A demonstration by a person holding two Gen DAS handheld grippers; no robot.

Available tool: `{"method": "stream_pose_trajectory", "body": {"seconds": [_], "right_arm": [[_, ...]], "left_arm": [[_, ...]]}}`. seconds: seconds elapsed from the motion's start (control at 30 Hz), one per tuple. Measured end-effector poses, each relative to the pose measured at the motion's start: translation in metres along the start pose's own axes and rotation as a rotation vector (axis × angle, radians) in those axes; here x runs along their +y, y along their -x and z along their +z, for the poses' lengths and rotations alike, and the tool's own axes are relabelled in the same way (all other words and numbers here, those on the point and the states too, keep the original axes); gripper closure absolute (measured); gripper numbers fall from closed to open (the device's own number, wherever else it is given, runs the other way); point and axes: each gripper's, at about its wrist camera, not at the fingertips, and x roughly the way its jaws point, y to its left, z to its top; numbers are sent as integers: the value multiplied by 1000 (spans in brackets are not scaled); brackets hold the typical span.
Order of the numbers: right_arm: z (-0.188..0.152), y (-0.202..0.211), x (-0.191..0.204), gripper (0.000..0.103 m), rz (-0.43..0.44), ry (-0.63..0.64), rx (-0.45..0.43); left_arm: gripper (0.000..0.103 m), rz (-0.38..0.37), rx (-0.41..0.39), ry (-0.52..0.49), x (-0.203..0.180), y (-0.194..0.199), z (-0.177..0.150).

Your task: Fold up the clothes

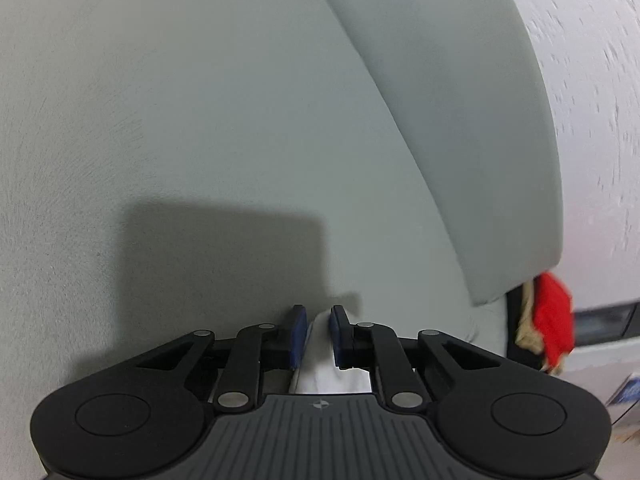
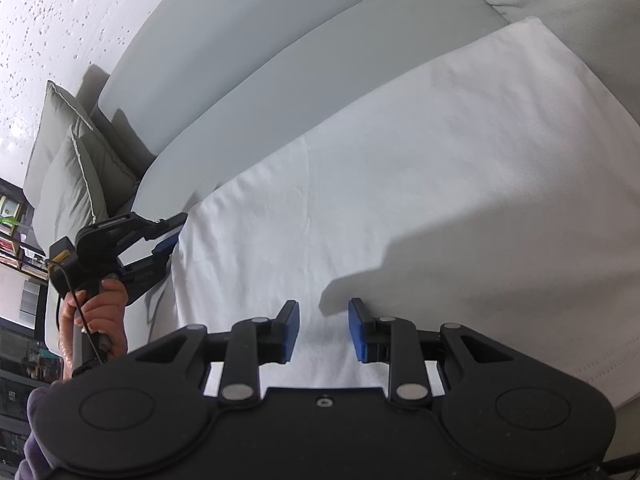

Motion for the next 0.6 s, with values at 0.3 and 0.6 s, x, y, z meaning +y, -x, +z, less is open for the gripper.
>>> {"method": "stream_pose_trajectory", "body": {"seconds": [0.3, 0.6], "right_arm": [[0, 0, -1, 76, 4, -3, -4], [0, -1, -1, 76, 5, 1, -11]], "left_arm": [[97, -51, 24, 75, 8, -6, 7], [93, -10, 29, 30, -9, -3, 5]]}}
